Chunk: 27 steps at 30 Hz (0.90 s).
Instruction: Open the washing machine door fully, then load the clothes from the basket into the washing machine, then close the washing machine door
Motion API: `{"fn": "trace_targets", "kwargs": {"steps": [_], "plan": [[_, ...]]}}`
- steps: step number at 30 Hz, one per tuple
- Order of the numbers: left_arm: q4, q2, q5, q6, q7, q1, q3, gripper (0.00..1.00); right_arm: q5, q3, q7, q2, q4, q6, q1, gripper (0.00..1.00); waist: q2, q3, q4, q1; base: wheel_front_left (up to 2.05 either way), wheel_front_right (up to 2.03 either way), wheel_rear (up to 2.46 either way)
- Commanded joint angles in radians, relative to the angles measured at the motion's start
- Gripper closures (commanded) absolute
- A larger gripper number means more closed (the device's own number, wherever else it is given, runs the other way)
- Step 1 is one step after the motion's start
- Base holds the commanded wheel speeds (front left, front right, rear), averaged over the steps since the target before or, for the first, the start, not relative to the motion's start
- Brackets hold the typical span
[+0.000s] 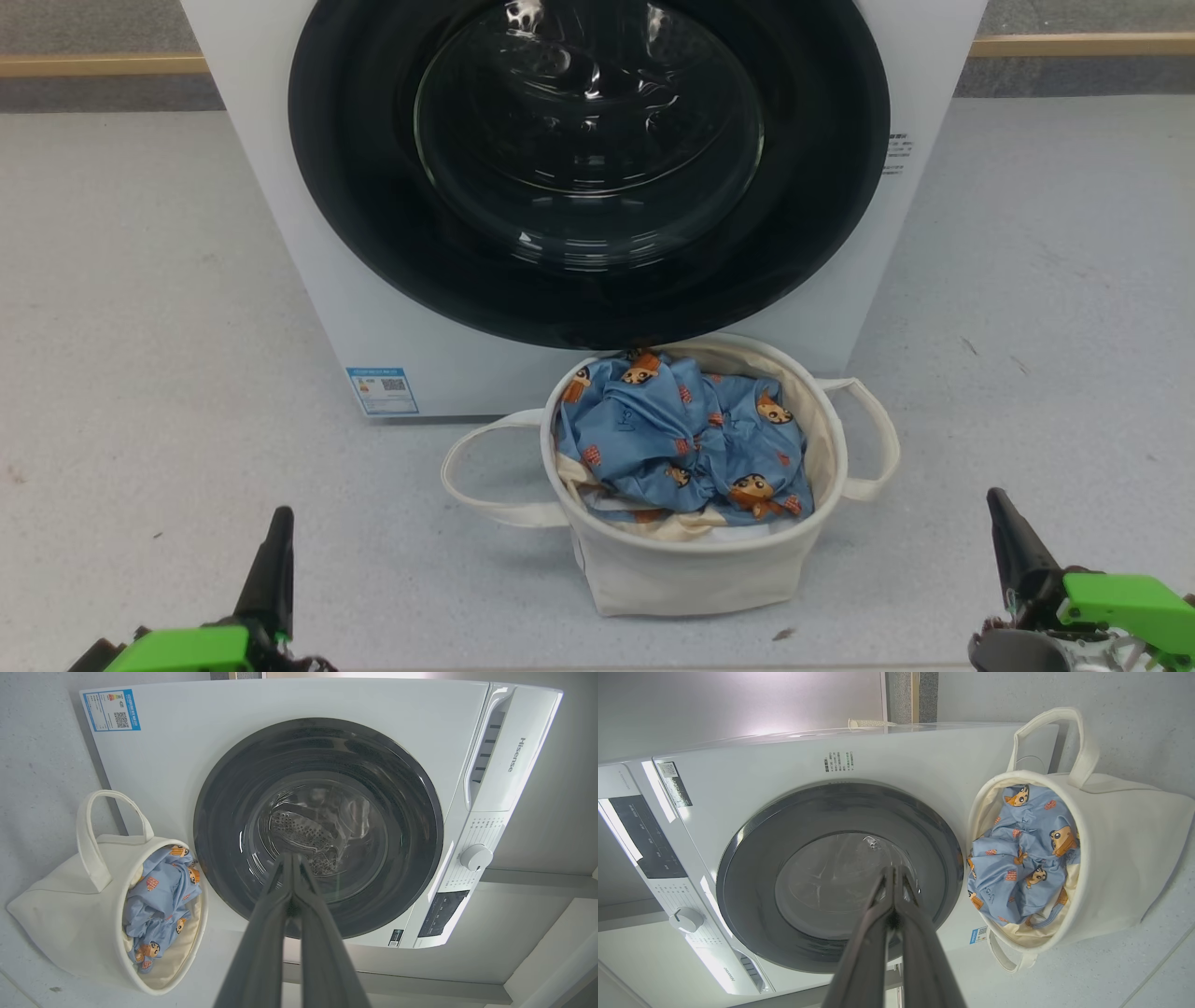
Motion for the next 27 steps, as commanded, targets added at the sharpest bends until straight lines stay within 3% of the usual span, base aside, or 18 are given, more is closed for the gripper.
{"fn": "trace_targets", "kwargs": {"steps": [1,27], "plan": [[-0.026,0.007,0.004,-0.007,0.008,-0.043,0.034,1.00,-0.003,0.020,0.009,-0.005,-0.031,0.000,-0.049,1.00,0.0000,0.000,0.000,0.0000,0.00,0.00,0.00],[-0.026,0.007,0.004,-0.007,0.008,-0.043,0.034,1.00,-0.003,0.021,0.009,-0.005,-0.031,0.000,-0.049,1.00,0.0000,0.000,0.000,0.0000,0.00,0.00,0.00]]}}
